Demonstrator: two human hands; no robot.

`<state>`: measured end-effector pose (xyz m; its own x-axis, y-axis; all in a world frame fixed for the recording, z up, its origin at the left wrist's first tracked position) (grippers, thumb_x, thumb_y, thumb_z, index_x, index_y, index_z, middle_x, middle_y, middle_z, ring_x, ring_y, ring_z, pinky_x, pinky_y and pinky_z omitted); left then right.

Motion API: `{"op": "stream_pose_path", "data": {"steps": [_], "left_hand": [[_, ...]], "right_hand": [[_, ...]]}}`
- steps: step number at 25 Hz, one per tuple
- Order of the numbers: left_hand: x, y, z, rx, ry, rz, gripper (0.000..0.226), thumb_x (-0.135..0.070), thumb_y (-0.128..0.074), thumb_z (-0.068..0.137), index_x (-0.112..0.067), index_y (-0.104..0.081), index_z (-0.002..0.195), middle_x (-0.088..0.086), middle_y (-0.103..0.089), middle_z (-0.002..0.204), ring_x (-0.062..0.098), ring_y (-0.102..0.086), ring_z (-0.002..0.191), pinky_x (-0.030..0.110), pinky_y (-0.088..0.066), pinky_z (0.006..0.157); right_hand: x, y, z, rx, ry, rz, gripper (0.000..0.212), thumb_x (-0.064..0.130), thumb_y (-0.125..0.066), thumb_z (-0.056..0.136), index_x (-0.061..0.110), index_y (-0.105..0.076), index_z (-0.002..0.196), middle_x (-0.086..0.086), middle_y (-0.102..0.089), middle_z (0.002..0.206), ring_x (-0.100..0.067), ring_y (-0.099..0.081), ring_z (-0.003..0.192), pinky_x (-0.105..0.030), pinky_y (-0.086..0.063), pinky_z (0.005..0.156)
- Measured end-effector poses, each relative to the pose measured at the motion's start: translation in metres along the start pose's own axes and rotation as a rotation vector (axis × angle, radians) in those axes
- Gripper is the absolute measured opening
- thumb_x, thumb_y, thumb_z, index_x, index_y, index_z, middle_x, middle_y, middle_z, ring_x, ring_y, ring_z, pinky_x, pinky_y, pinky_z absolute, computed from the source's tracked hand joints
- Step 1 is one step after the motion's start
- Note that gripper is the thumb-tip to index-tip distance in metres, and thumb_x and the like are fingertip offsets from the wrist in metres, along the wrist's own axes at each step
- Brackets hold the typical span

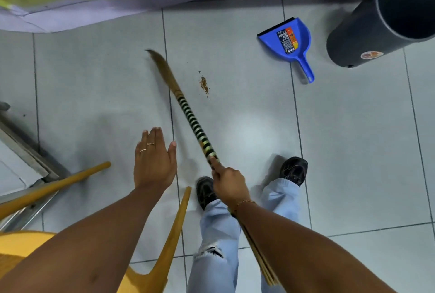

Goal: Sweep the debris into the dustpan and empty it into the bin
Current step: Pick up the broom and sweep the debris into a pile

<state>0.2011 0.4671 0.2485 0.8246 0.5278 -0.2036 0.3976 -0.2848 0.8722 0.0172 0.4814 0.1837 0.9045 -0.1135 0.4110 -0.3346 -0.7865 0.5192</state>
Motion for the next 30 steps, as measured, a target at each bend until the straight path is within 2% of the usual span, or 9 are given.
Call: {"op": "stream_pose_path", "data": {"steps": [5,9,12,15,17,20,24,27,30], "left_hand": [[0.026,0.004,0.001,0.005,0.065,0.019,0.055,-0.029,-0.036,0.097,0.004,-0.027,0.14,0.026,-0.034,0.147,0.038,-0.024,0.141,0.048,-0.022,0.116],[0.03,0.005,0.004,0.018,0.07,0.0,0.055,-0.031,-0.034,0.097,0.001,-0.025,0.141,0.024,-0.032,0.149,0.036,-0.021,0.142,0.047,-0.02,0.117],[0.027,0.006,0.005,0.033,0.054,-0.005,0.055,-0.031,-0.033,0.097,0.001,-0.026,0.141,0.024,-0.033,0.149,0.036,-0.022,0.142,0.047,-0.022,0.117],[0.022,0.011,0.004,0.048,0.06,-0.019,0.056,-0.032,-0.031,0.097,0.001,-0.025,0.141,0.023,-0.032,0.149,0.035,-0.021,0.143,0.046,-0.021,0.118],[0.011,0.021,-0.002,0.047,0.051,-0.025,0.056,-0.032,-0.032,0.097,0.002,-0.025,0.141,0.024,-0.032,0.149,0.035,-0.021,0.143,0.046,-0.021,0.118],[-0.013,0.039,-0.002,0.025,0.028,-0.028,0.055,-0.03,-0.035,0.097,0.004,-0.028,0.14,0.026,-0.036,0.147,0.037,-0.024,0.141,0.047,-0.023,0.117],[-0.052,0.046,0.021,-0.034,0.006,-0.014,0.054,-0.029,-0.037,0.097,0.006,-0.03,0.138,0.028,-0.039,0.144,0.039,-0.027,0.14,0.049,-0.026,0.116],[-0.077,0.023,0.045,0.011,0.046,-0.01,0.055,-0.031,-0.033,0.097,0.002,-0.025,0.141,0.024,-0.033,0.149,0.036,-0.021,0.142,0.046,-0.021,0.118],[-0.107,-0.001,0.066,0.055,0.108,-0.025,0.056,-0.032,-0.031,0.098,0.001,-0.022,0.142,0.022,-0.03,0.151,0.034,-0.017,0.144,0.044,-0.018,0.119]], "right_hand": [[0.079,-0.022,0.043,0.166,0.001,0.048,0.038,0.023,-0.038,0.097,0.013,-0.049,0.132,-0.019,-0.061,0.123,-0.037,-0.059,0.108,-0.039,-0.05,0.089],[0.087,-0.002,0.086,0.164,-0.179,0.306,0.037,0.021,-0.041,0.093,0.004,-0.055,0.124,-0.018,-0.064,0.119,-0.033,-0.066,0.095,-0.036,-0.055,0.083],[0.069,0.018,0.088,0.097,-0.282,0.424,0.037,0.02,-0.04,0.094,0.003,-0.055,0.123,-0.017,-0.064,0.119,-0.032,-0.066,0.097,-0.034,-0.054,0.083],[0.045,0.031,0.07,0.079,-0.311,0.4,0.038,0.017,-0.037,0.096,0.005,-0.053,0.127,-0.016,-0.063,0.121,-0.033,-0.065,0.104,-0.034,-0.053,0.084],[0.033,0.038,0.04,0.045,-0.297,0.399,0.04,0.018,-0.035,0.094,0.012,-0.054,0.129,-0.015,-0.065,0.118,-0.034,-0.067,0.099,-0.034,-0.057,0.081],[0.021,0.051,0.004,-0.03,-0.269,0.517,0.044,0.025,-0.038,0.091,0.028,-0.053,0.133,-0.014,-0.068,0.113,-0.036,-0.069,0.093,-0.044,-0.058,0.086],[-0.005,0.126,0.039,-0.156,-0.177,0.389,0.048,0.026,-0.043,0.089,0.039,-0.045,0.135,-0.018,-0.067,0.116,-0.04,-0.066,0.096,-0.047,-0.055,0.089],[-0.031,0.206,0.113,-0.221,-0.158,0.051,0.046,0.02,-0.044,0.091,0.025,-0.045,0.137,-0.018,-0.059,0.128,-0.04,-0.056,0.113,-0.041,-0.047,0.095],[-0.048,0.26,0.172,-0.168,-0.178,-0.17,0.038,0.02,-0.045,0.093,0.01,-0.05,0.129,-0.018,-0.055,0.129,-0.037,-0.054,0.118,-0.04,-0.046,0.096]]}}
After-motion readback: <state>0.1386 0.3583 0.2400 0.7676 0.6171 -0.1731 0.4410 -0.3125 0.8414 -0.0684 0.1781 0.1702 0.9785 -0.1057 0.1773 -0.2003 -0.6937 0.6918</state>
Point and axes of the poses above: each hand's wrist, its own z-axis towards the middle knuckle, its own y-axis out of the back of the hand, x = y × z, the point moved 10 cm from there along z, towards the middle knuckle
